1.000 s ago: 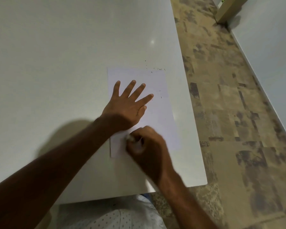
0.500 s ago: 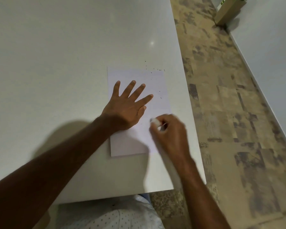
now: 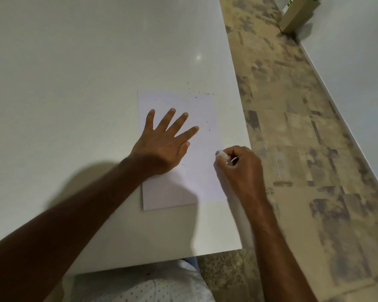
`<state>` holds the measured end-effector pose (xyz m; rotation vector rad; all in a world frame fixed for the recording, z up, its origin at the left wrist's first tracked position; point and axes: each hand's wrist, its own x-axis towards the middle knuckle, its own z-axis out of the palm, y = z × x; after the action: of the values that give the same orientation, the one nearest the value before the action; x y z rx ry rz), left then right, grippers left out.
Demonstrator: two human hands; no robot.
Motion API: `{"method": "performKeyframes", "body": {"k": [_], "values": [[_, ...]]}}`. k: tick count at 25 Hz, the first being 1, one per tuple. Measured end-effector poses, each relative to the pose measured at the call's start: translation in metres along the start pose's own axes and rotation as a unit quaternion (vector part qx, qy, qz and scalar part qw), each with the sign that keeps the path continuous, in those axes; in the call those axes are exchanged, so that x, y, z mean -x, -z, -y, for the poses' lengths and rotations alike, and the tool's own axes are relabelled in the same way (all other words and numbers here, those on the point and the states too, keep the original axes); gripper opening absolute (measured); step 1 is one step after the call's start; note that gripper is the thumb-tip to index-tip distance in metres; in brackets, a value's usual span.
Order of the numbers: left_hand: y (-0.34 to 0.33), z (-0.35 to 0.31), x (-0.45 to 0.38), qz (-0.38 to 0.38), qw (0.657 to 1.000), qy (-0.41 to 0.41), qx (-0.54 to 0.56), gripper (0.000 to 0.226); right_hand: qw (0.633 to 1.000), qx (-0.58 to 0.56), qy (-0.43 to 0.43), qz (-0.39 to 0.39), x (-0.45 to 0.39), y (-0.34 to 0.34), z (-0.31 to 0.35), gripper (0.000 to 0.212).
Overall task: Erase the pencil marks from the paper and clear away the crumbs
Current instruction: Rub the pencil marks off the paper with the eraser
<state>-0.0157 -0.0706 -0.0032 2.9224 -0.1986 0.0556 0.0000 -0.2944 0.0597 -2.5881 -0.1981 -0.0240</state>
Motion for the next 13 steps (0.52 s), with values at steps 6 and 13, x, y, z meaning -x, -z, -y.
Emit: {"method": "performKeyframes", "body": {"k": [6,13], "values": [[-0.001,0.0,0.0,-0.004,1.0,0.004,-0.009,0.057,0.984,-0.01,0.083,0.156,0.062,-0.013,0.018,0.011],[0.001,0.0,0.001,0.004,1.0,0.005,-0.001,0.057,0.982,-0.014,0.079,0.169,0.063,-0.008,0.026,0.01]]}}
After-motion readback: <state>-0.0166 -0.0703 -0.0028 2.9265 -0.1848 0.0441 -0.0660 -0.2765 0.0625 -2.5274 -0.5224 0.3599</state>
